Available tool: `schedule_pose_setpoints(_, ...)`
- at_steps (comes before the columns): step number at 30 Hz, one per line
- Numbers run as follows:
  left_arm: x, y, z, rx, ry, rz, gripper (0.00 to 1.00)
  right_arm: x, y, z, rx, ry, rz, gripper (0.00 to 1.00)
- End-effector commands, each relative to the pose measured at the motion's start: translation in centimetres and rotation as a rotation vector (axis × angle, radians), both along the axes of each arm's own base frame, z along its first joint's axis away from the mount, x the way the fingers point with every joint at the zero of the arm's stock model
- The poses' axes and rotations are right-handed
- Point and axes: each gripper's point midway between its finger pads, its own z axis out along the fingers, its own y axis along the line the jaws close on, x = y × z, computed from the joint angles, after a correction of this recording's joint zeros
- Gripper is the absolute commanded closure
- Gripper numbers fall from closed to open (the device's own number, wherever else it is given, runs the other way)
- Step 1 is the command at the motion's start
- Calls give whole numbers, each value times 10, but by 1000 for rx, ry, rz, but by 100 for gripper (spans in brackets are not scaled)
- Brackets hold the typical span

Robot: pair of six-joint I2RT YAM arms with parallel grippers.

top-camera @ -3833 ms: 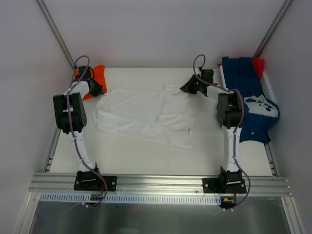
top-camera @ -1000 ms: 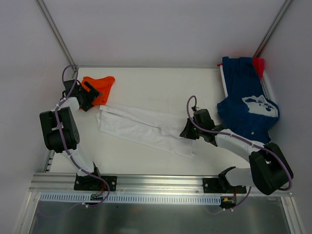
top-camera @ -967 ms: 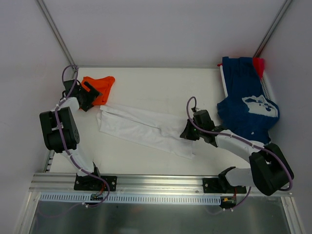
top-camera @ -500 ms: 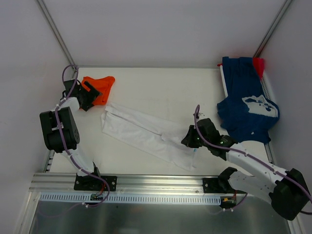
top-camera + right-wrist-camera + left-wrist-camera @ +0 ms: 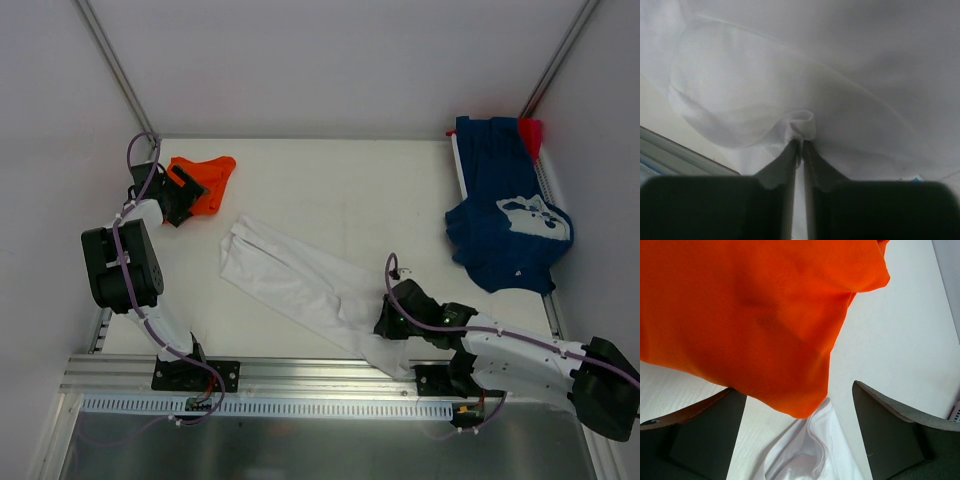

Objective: Fold and stack the t-shirts
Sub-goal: Fold the other side of the tshirt into a rectangle

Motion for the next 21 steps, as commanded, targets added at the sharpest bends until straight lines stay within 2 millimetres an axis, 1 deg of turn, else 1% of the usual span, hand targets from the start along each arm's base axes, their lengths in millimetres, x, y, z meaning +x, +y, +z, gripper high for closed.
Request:
schedule_pose_setpoints(1, 4, 1, 3, -20, -30, -5, 14, -9, 6, -11, -9, 9, -25, 81)
schedule_pose_setpoints(2, 4, 1, 3, -20, -30, -5, 13, -13, 5, -18, -32, 22, -19, 49)
schedule_pose_setpoints(4, 5, 0, 4, -23, -35, -5, 14, -21, 2, -25, -63, 32, -21, 12)
schedule_pose_setpoints(5, 5, -1, 4, -23, -35, -6, 14, -22, 2, -26, -78, 32, -16, 7)
schedule_pose_setpoints(6, 5, 0, 4, -24, -37, -8, 14, -20, 0, -26, -95, 14, -25, 3)
schedule_pose_setpoints(7, 6, -1, 7, -23, -49, -11, 14, -21, 1, -21, -106, 7, -13, 1)
schedule_pose_setpoints(9, 9, -5, 14, -22, -87, -30, 14, -18, 2, -13, -117, -23, -8, 1)
schedule_pose_setpoints(10, 6, -12, 15, -38, -105, -57, 14, -17, 6, -5, -121, -34, 11, 0)
schedule_pose_setpoints(11, 14, -17, 34, -23, -189, -82, 14, -16, 9, 1, -117, -47, 19, 1)
schedule_pose_setpoints(12, 14, -22, 42, -17, -228, -106, 14, -17, 7, 5, -133, -58, 27, 1)
schedule_pose_setpoints(13, 11, -31, 55, -19, -277, -145, 13, -14, 12, 16, -121, -76, 29, 1)
schedule_pose_setpoints(14, 14, -41, 68, -12, -331, -181, 12, -12, 13, 22, -121, -97, 25, 1)
schedule_pose_setpoints(15, 13, -48, 79, -9, -368, -215, 12, -15, 11, 26, -131, -105, 36, 1)
schedule_pose_setpoints(16, 11, -63, 96, -31, -417, -283, 12, -14, 11, 32, -126, -118, 34, 0)
schedule_pose_setpoints(17, 10, -72, 107, -36, -451, -323, 12, -14, 14, 40, -113, -131, 33, 0)
schedule_pose_setpoints(18, 8, -88, 118, -42, -476, -379, 12, -13, 9, 44, -133, -153, 29, 0)
schedule_pose_setpoints(19, 5, -101, 139, -48, -525, -442, 12, -11, 7, 52, -123, -172, 22, 1)
schedule_pose_setpoints(20, 1, -119, 148, -41, -550, -498, 12, -8, 5, 62, -129, -201, 12, 1)
schedule_pose_setpoints(21, -3, -129, 157, -33, -574, -531, 12, -6, 3, 67, -131, -216, 7, 0)
